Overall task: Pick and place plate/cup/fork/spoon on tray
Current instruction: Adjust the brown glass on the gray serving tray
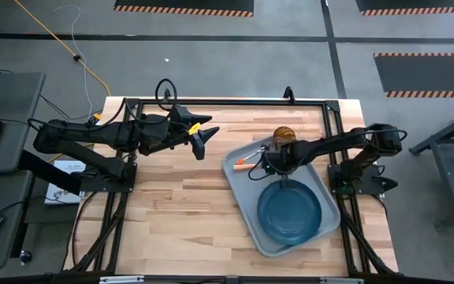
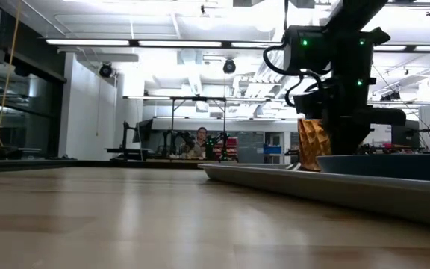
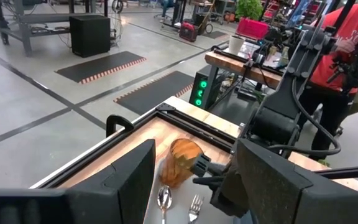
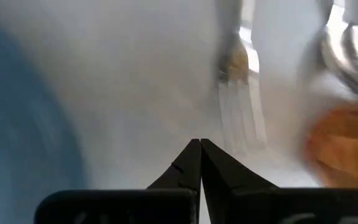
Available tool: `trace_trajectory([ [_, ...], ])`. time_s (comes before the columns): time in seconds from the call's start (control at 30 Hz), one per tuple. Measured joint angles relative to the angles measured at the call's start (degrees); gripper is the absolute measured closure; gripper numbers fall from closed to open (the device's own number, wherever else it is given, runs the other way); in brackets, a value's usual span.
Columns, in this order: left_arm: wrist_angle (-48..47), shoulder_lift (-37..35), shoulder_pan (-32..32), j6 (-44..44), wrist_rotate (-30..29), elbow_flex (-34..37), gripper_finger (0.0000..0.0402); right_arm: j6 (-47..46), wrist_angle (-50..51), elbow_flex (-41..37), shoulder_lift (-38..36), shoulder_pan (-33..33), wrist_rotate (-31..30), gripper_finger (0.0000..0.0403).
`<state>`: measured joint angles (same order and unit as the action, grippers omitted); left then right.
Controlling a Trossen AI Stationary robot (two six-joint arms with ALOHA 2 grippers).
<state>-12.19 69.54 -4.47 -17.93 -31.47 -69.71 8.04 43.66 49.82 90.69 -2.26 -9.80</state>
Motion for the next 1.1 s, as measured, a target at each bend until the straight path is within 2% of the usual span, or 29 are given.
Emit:
trace_trajectory([
  [0.3,0.1,0.0,0.0,0.0,-0.6,0.0,0.0188,-1.4,0.3,-0.1,0.2,0.0,-2.7,0.0403],
  [0.47,0.1,0.0,0.0,0.0,-0.6,0.0,0.0188,-14.6,2.9,0.7,-2.0,0.4,2.2,0.0403],
  [0.63,0.1,0.0,0.0,0.1,-0.7,0.0,0.0188,-28.3,2.8,0.2,-8.4,1.7,0.4,0.0403],
  [0.9,0.0,0.0,0.0,0.1,-0.7,0.0,0.0188,-53.6,-6.2,-11.8,-23.6,1.9,0.2,0.0403],
  [1.0,0.0,0.0,0.0,0.1,-0.7,0.0,0.0188,-61.9,-10.6,-15.7,-26.8,2.4,-0.1,0.0403],
  [1.1,0.1,0.0,0.0,0.1,-0.7,0.0,0.0188,-65.1,-11.8,-17.0,-27.4,2.8,-1.7,0.0403],
])
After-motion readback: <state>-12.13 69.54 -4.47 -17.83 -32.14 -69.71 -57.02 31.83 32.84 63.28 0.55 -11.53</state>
